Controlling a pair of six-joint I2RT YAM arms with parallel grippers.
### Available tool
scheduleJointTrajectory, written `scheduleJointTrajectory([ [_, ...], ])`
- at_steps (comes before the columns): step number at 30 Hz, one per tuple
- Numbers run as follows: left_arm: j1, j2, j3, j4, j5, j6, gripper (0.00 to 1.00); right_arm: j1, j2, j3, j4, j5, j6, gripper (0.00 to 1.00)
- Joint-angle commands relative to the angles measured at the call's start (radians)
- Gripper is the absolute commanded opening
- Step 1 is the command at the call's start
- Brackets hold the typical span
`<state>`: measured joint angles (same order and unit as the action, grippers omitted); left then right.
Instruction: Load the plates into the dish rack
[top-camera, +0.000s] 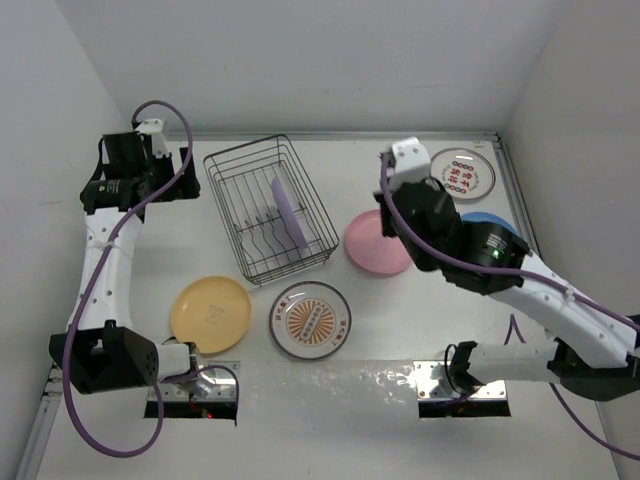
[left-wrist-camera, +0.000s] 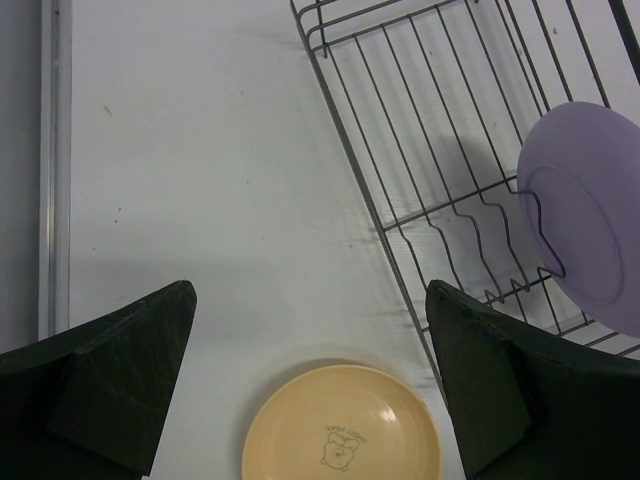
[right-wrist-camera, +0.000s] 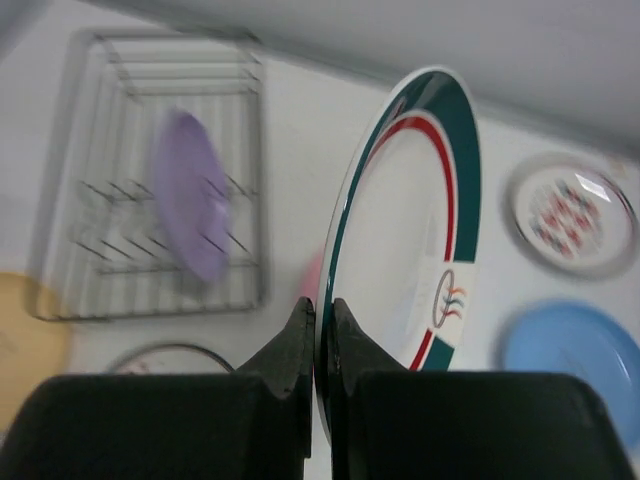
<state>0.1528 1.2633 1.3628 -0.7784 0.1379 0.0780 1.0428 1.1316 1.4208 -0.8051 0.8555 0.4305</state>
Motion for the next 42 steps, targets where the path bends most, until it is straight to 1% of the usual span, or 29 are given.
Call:
scheduleJointTrajectory([
  [1,0.017,0.008,0.041,0.042,-0.034,-0.017,0.96,0.005,0.148,0.171,0.432,-0.333,-0.347,0.0],
  [2,0.024,0.01,0.042,0.041,-0.035,-0.018,0.96,0.005,0.202,0.24,0.438,-0.411,-0.358,0.0],
  [3,0.042,0.01,0.042,0.038,-0.035,-0.024,0.96,0.005,0.259,0.374,0.434,-0.569,-0.357,0.0],
  [4,0.053,0.01,0.041,0.036,-0.035,-0.026,0.96,0.005,0.36,0.429,0.434,-0.638,-0.343,0.0],
  [5,0.063,0.01,0.039,0.033,-0.035,-0.024,0.97,0.003,0.402,0.491,0.449,-0.707,-0.322,0.0],
  [6,0.086,0.01,0.036,0.025,-0.037,-0.023,0.97,0.003,0.433,0.501,0.474,-0.834,-0.27,0.0],
  [8,0.109,0.01,0.029,0.018,-0.047,-0.018,0.97,0.003,0.494,0.488,0.562,-0.904,-0.21,0.0],
  [9,0.126,0.005,0.021,0.01,-0.064,-0.018,0.97,0.002,0.507,0.451,0.59,-0.935,-0.167,0.0],
  [12,0.145,-0.004,-0.002,0.01,-0.101,-0.027,0.99,-0.009,0.543,0.371,0.697,-0.957,-0.096,0.0],
  [13,0.148,-0.004,-0.008,0.013,-0.112,-0.035,1.0,-0.013,0.551,0.348,0.774,-0.976,-0.07,0.0],
  [14,0.149,-0.002,-0.013,0.014,-0.129,-0.053,1.0,-0.032,0.571,0.308,0.805,-0.992,-0.043,0.0],
  [16,0.157,-0.005,-0.025,0.025,-0.135,-0.069,1.0,-0.052,0.608,0.306,0.86,-1.03,0.023,0.0],
  [17,0.163,-0.007,-0.031,0.034,-0.129,-0.105,1.0,-0.078,0.649,0.299,0.885,-1.052,0.089,0.0],
  [18,0.165,-0.008,-0.034,0.039,-0.121,-0.11,1.0,-0.093,0.666,0.291,0.946,-1.07,0.129,0.0],
  [20,0.165,-0.012,-0.037,0.045,-0.113,-0.113,1.0,-0.118,0.694,0.264,1.006,-1.11,0.206,0.0],
  [21,0.165,-0.012,-0.037,0.045,-0.115,-0.112,1.0,-0.119,0.709,0.251,1.027,-1.106,0.265,0.0],
  [22,0.165,-0.013,-0.04,0.044,-0.118,-0.109,1.0,-0.122,0.714,0.239,1.072,-1.096,0.29,0.0],
  [23,0.165,-0.015,-0.045,0.042,-0.121,-0.107,1.0,-0.122,0.717,0.21,1.098,-1.066,0.344,0.0],
  [26,0.165,-0.019,-0.056,0.042,-0.123,-0.106,1.0,-0.124,0.721,0.149,1.187,-1.003,0.453,0.0],
  [27,0.165,-0.021,-0.057,0.042,-0.123,-0.104,1.0,-0.125,0.72,0.132,1.205,-0.991,0.467,0.0],
  [29,0.165,-0.022,-0.06,0.044,-0.12,-0.101,1.0,-0.124,0.717,0.103,1.224,-0.954,0.473,0.0],
  [33,0.165,-0.025,-0.07,0.044,-0.115,-0.098,1.0,-0.124,0.726,0.079,1.216,-0.946,0.493,0.0],
  [38,0.165,-0.028,-0.076,0.044,-0.116,-0.095,1.0,-0.124,0.718,0.046,1.196,-0.906,0.465,0.0],
  [42,0.165,-0.028,-0.08,0.047,-0.107,-0.096,1.0,-0.124,0.731,0.041,1.186,-0.903,0.441,0.0],
])
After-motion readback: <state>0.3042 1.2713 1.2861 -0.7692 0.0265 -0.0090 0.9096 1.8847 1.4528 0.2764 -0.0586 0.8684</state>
